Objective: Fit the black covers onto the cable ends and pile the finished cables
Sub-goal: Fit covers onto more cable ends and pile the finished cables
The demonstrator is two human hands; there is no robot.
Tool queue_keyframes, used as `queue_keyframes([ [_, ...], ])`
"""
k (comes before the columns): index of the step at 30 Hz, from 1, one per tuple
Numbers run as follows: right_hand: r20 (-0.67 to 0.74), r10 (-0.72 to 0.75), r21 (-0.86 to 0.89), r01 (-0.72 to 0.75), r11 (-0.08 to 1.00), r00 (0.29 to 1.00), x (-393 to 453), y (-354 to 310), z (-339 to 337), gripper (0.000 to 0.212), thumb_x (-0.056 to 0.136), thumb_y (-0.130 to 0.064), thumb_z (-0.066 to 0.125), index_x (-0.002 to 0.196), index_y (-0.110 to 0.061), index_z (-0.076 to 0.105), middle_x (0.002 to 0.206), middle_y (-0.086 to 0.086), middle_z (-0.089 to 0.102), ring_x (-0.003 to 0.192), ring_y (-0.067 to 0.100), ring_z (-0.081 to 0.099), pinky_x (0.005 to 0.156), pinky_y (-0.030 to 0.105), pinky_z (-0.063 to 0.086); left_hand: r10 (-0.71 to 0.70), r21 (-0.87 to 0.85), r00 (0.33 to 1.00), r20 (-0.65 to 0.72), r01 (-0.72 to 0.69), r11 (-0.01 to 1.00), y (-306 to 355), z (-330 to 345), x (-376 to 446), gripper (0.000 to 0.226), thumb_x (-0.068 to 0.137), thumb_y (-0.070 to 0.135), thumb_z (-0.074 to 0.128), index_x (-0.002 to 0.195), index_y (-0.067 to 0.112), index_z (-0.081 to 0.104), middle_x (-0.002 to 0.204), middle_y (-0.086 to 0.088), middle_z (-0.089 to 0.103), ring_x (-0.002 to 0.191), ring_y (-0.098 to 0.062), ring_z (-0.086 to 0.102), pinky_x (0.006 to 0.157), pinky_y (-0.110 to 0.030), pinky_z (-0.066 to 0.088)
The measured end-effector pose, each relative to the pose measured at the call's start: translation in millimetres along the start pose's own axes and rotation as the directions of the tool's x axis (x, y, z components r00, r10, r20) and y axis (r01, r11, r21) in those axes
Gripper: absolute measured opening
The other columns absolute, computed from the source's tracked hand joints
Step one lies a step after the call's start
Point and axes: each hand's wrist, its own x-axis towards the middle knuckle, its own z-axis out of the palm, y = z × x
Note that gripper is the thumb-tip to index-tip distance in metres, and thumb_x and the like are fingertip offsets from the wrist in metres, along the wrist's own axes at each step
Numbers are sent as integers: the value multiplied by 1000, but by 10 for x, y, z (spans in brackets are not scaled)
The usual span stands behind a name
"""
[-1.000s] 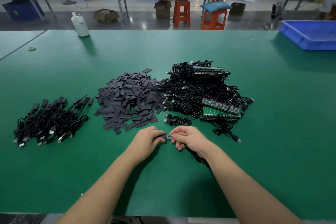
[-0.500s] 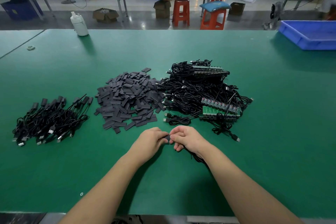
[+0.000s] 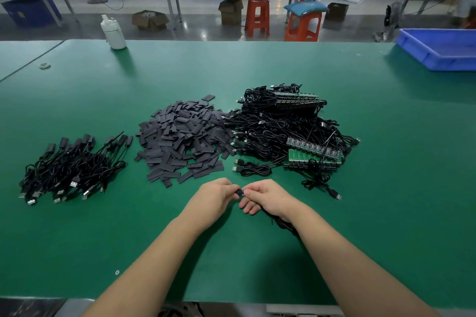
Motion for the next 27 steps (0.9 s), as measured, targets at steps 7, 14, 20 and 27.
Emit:
queue_keyframes([
  [7,36,7,-74,-5,997,999,7,-36,27,23,107,-9,41,105,-7,64,89,9,71,72,13,68,67,21,56,-25,90,996,88,17,996,18,78,26,25,101,24,48,120,21,63,107,0,59,97,-19,63,87,-33,49],
  [14,28,61,-52,-59,997,998,23,-79,-50,16,105,-10,47,110,-4,61,92,10,71,72,15,70,70,25,59,-31,97,998,47,26,995,-28,79,39,23,100,24,51,116,21,66,102,1,60,91,-21,63,82,-32,50],
  [20,-19,24,-53,-25,998,1000,20,-56,-44,10,100,-11,59,98,-6,68,88,8,73,67,13,70,68,24,60,-51,90,999,0,51,995,-73,68,5,22,97,21,55,116,21,67,103,3,62,90,-20,64,80,-29,50],
  [27,-77,-4,-175,-10,984,997,43,-17,20,19,102,-11,54,93,-15,70,82,3,73,61,8,67,63,21,57,-50,77,999,11,49,996,-76,75,3,22,99,26,54,117,22,66,102,2,61,90,-22,62,82,-31,49],
])
